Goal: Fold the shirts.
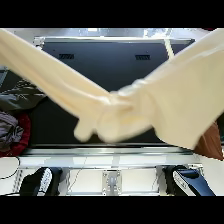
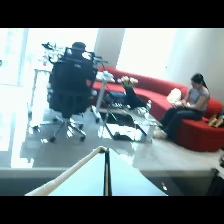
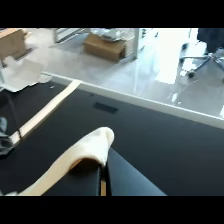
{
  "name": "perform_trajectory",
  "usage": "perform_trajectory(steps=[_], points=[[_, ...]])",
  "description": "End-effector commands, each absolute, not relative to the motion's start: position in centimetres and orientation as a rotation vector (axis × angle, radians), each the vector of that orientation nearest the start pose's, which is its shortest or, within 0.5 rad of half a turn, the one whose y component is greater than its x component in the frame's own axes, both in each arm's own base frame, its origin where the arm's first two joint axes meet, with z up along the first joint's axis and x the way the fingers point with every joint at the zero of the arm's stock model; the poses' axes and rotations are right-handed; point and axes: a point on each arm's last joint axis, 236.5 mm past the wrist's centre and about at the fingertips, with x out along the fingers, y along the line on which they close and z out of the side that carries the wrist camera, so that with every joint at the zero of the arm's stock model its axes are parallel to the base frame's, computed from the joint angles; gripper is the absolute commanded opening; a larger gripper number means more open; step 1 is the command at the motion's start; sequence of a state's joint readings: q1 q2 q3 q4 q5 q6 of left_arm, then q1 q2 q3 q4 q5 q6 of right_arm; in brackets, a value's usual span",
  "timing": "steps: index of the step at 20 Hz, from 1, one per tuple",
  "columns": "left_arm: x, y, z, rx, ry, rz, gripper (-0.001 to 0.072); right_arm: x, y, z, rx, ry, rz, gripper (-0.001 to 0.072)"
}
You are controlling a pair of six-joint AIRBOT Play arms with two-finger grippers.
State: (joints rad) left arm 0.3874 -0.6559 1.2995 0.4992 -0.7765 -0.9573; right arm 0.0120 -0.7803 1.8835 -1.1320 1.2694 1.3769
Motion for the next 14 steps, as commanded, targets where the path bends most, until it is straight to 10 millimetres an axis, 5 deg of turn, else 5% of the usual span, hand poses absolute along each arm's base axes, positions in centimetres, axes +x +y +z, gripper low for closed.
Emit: perform_trajectory(steps=[1, 4, 7, 8, 9, 10, 11, 14], points=[[32.7, -4.2, 35.9, -0.275, 0.201, -0.358, 0.0006, 28.6, 8.5, 45.5, -0.041, 0.227, 0.372, 0.0015], [36.2, -2.9, 23.6, -0.394, 0.528, -0.322, 0.0006, 38.8, 8.9, 35.5, 0.009, 0.536, 0.391, 0.0017], [37.1, -5.7, 10.2, -0.534, 0.842, -0.359, 0.0008, 47.9, 10.6, 22.9, 0.129, 0.809, 0.44, 0.0019], [37.2, -6.6, 6.3, -0.567, 0.922, -0.353, 0.0012, 50.1, 11.2, 18.9, 0.174, 0.879, 0.455, 0.0061], [37.4, -7.3, 2.9, -0.593, 0.99, -0.341, 0.0126, 51.9, 11.8, 14.8, 0.245, 0.954, 0.454, 0.025], [37.7, -8.0, 0.8, -0.621, 1.033, -0.337, 0.0371, 52.9, 12.5, 11.1, 0.332, 1.031, 0.45, 0.042], [38.5, -8.4, -0.1, -0.683, 1.044, -0.335, 0.0502, 53.2, 13.2, 8.7, 0.388, 1.086, 0.458, 0.0427], [42.8, -6.9, 2.4, -0.917, 0.858, -0.32, 0.0498, 52.8, 14.1, 7.2, 0.417, 1.138, 0.498, 0.0426]])
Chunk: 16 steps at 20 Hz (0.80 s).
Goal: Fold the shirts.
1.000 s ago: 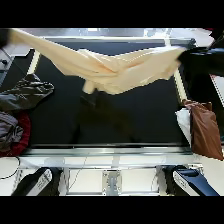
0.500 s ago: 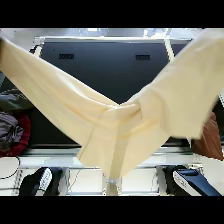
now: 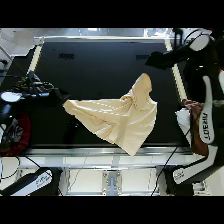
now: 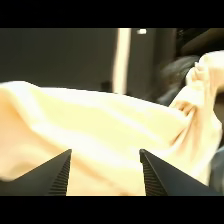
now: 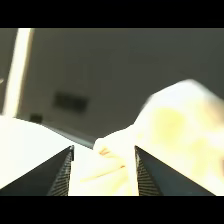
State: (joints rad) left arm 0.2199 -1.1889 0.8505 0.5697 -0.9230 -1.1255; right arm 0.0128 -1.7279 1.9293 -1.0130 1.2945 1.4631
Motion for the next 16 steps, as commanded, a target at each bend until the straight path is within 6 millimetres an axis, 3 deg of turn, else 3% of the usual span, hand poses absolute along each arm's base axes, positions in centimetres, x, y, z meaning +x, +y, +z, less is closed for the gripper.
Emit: perform_trajectory(steps=[1, 3, 5, 7, 10, 13, 16], points=[[44.0, -5.4, 4.5, -1.001, 0.761, -0.311, 0.0499, 52.3, 14.1, 8.0, 0.397, 1.134, 0.514, 0.0425], [45.3, -2.6, 7.9, -1.123, 0.615, -0.308, 0.0498, 50.5, 14.5, 10.9, 0.35, 1.132, 0.565, 0.0425], [45.1, -1.1, 9.9, -1.165, 0.553, -0.327, 0.0498, 47.7, 15.3, 14.4, 0.316, 1.149, 0.626, 0.0425], [44.2, -1.9, 10.9, -1.171, 0.566, -0.393, 0.0498, 45.2, 16.1, 17.8, 0.297, 1.127, 0.69, 0.0426], [43.3, -3.6, 11.4, -1.178, 0.598, -0.465, 0.0488, 43.5, 16.3, 21.8, 0.273, 1.044, 0.708, 0.0426], [42.8, -4.7, 11.6, -1.18, 0.619, -0.507, 0.0488, 42.3, 16.3, 24.1, 0.256, 0.992, 0.715, 0.0426], [42.1, -5.7, 12.1, -1.188, 0.642, -0.558, 0.0488, 41.7, 16.3, 25.1, 0.246, 0.969, 0.717, 0.0426]])
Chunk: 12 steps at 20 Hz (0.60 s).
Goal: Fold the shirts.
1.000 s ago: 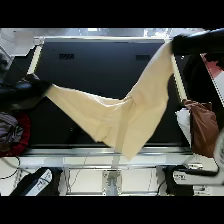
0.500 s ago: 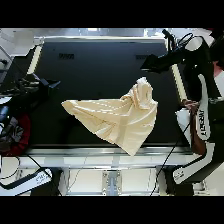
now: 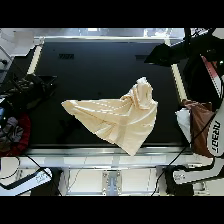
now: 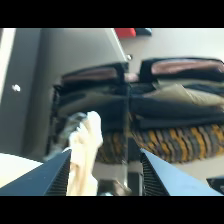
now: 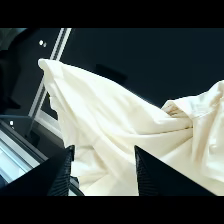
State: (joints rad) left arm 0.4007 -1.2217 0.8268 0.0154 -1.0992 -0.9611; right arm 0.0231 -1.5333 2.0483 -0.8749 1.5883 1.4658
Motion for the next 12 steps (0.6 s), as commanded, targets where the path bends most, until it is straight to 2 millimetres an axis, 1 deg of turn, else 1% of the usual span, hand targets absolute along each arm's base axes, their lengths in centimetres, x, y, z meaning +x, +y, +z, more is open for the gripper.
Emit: perform_trajectory(steps=[1, 7, 9, 11, 12], points=[[42.1, -5.7, 12.1, -1.188, 0.643, -0.559, 0.0488, 41.6, 16.3, 25.2, 0.246, 0.966, 0.717, 0.0426], [42.3, -5.4, 11.9, -1.187, 0.638, -0.542, 0.0488, 41.6, 16.3, 25.2, 0.246, 0.967, 0.717, 0.0426], [43.1, -4.5, 11.4, -1.185, 0.618, -0.489, 0.0488, 41.6, 16.3, 25.2, 0.246, 0.967, 0.717, 0.0426], [44.2, -2.9, 10.7, -1.18, 0.584, -0.402, 0.0489, 41.7, 16.3, 25.3, 0.248, 0.963, 0.716, 0.0426], [44.4, -2.5, 10.6, -1.178, 0.577, -0.383, 0.0489, 42.4, 16.3, 25.7, 0.257, 0.933, 0.709, 0.0426]])
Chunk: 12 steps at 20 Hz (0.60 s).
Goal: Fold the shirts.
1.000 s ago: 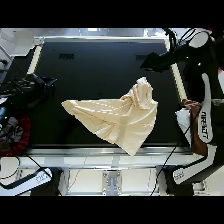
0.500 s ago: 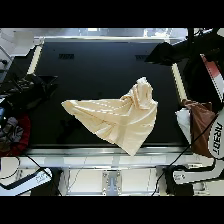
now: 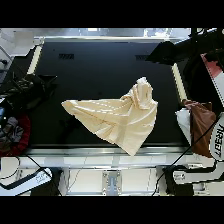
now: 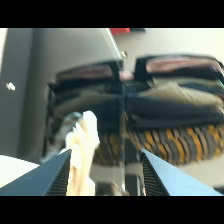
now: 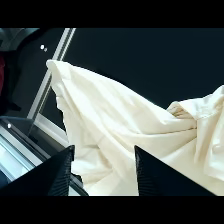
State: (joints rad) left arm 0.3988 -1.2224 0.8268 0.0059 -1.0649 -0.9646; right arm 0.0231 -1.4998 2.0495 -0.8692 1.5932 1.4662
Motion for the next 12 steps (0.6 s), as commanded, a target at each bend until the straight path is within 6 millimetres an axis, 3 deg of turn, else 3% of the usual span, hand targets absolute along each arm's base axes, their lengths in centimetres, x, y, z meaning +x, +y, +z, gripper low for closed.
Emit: perform_trajectory(steps=[1, 4, 11, 12], points=[[44.5, -2.5, 10.5, -1.179, 0.577, -0.38, 0.0489, 43.6, 16.3, 26.5, 0.275, 0.871, 0.689, 0.0426], [44.2, -2.6, 9.6, -1.144, 0.609, -0.372, 0.0489, 46.7, 16.2, 29.1, 0.342, 0.719, 0.641, 0.0426], [43.9, -2.6, 6.9, -1.128, 0.682, -0.345, 0.0489, 46.8, 16.5, 29.6, 0.37, 0.702, 0.65, 0.0426], [43.6, -2.6, 5.9, -1.153, 0.728, -0.318, 0.0489, 46.9, 16.4, 29.4, 0.365, 0.707, 0.644, 0.0426]])
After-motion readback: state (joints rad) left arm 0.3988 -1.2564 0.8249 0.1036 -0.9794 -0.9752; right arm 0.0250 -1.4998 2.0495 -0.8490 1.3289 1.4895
